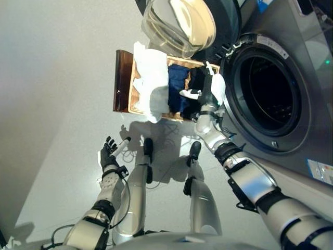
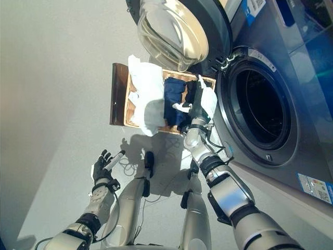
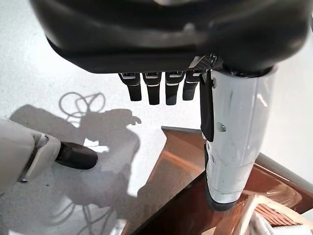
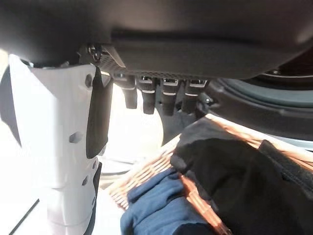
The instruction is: Pick up the clothes and place them into the washing machine
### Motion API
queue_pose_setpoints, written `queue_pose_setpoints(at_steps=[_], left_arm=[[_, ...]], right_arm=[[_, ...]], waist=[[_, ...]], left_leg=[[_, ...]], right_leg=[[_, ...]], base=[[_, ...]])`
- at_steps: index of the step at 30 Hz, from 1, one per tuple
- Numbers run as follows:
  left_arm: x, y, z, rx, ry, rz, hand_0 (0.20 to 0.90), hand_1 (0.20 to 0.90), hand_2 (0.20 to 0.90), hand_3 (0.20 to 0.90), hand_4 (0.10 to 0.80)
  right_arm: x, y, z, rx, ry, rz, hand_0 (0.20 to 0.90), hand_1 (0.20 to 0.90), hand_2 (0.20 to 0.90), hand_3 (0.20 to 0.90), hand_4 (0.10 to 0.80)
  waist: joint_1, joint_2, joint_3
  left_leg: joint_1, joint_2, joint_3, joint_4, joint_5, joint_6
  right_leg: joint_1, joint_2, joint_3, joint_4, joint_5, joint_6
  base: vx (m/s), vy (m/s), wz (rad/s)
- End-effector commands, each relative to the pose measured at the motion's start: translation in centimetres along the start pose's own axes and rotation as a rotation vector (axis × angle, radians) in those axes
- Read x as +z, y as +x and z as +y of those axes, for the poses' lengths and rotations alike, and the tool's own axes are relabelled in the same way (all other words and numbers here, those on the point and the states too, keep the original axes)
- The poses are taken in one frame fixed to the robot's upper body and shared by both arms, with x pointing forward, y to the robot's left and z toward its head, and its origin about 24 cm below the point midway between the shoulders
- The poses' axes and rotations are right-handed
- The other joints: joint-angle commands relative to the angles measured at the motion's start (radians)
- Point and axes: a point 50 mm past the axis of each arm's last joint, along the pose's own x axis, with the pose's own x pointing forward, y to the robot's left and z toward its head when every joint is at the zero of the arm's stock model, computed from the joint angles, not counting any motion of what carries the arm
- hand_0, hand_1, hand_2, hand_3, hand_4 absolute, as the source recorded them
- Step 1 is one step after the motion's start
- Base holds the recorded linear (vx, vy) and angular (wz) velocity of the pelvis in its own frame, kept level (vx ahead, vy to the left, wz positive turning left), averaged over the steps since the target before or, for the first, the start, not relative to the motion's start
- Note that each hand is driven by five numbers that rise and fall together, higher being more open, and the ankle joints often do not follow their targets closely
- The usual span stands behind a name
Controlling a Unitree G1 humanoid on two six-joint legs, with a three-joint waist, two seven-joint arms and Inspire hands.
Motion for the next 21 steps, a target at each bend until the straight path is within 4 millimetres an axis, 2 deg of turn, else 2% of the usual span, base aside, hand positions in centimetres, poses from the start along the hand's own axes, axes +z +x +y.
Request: queue_pose_setpoints(at_steps=[1,4,10,21], left_arm=[[0.6,0.0,0.4,0.019,-0.013,-0.058,0.900,0.900,0.900,0.900,0.800],[0.9,0.1,0.5,0.013,-0.012,-0.069,0.900,0.900,0.900,0.900,0.800],[1.2,0.1,0.2,-0.008,-0.011,-0.083,0.900,0.900,0.900,0.900,0.800],[2.9,0.1,-0.5,-0.040,-0.061,-0.150,0.900,0.900,0.900,0.900,0.800]], right_arm=[[5.0,2.3,-1.0,-0.042,-0.026,-0.221,0.900,0.900,0.900,0.900,0.800],[6.4,2.5,-0.8,-0.024,-0.052,-0.272,0.900,0.900,0.900,0.900,0.800],[7.7,2.5,-0.2,0.009,-0.030,-0.297,0.900,0.900,0.900,0.900,0.800],[7.6,2.7,0.1,0.040,-0.005,-0.256,0.900,0.900,0.900,0.900,0.800]], waist=[[0.048,0.056,0.005],[0.053,0.054,0.012],[0.062,0.050,0.029],[0.076,0.054,0.064]], left_leg=[[0.129,0.037,-0.077,-0.370,0.193,-0.126],[0.121,0.035,-0.084,-0.370,0.195,-0.126],[0.103,0.032,-0.096,-0.370,0.201,-0.126],[0.064,0.025,-0.109,-0.370,0.209,-0.127]], right_leg=[[0.108,0.025,-0.029,0.036,-0.067,0.031],[0.109,0.024,-0.033,0.033,-0.065,0.031],[0.106,0.023,-0.038,0.025,-0.060,0.031],[0.091,0.020,-0.054,0.016,-0.052,0.033]], base=[[0.000,0.000,0.00],[0.000,0.000,0.00],[-0.005,-0.005,0.15],[-0.009,0.000,0.03]])
